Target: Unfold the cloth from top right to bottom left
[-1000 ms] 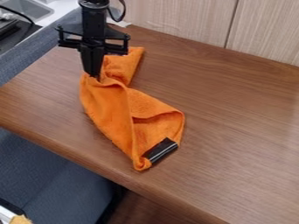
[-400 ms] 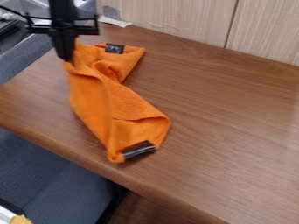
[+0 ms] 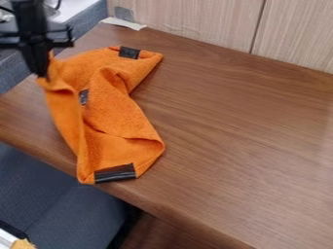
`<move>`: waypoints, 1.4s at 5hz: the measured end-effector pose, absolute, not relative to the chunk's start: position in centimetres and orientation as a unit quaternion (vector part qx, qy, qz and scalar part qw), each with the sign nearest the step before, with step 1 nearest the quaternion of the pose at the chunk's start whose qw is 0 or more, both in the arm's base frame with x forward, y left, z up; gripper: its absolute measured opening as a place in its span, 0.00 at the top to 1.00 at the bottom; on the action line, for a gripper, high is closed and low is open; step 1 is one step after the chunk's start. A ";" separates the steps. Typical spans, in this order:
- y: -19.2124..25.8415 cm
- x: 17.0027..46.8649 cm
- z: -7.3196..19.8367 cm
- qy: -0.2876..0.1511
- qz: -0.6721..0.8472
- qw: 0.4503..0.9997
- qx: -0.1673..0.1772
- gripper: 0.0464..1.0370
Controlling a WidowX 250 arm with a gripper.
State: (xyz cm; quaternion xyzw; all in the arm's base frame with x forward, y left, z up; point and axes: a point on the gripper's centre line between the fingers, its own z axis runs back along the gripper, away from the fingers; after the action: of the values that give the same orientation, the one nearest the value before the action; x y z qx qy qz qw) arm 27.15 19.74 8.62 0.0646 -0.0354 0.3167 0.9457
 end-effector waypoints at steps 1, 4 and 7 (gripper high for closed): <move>20.7 25.9 6.4 -0.021 0.335 0.940 0.064 0.99; 20.5 24.9 4.4 0.009 0.336 0.937 0.097 0.58; 18.9 26.3 8.6 0.000 0.303 0.946 0.113 0.03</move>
State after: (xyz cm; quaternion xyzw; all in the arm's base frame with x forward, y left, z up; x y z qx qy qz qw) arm 26.27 18.88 8.63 0.1126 0.0000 0.3033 0.9462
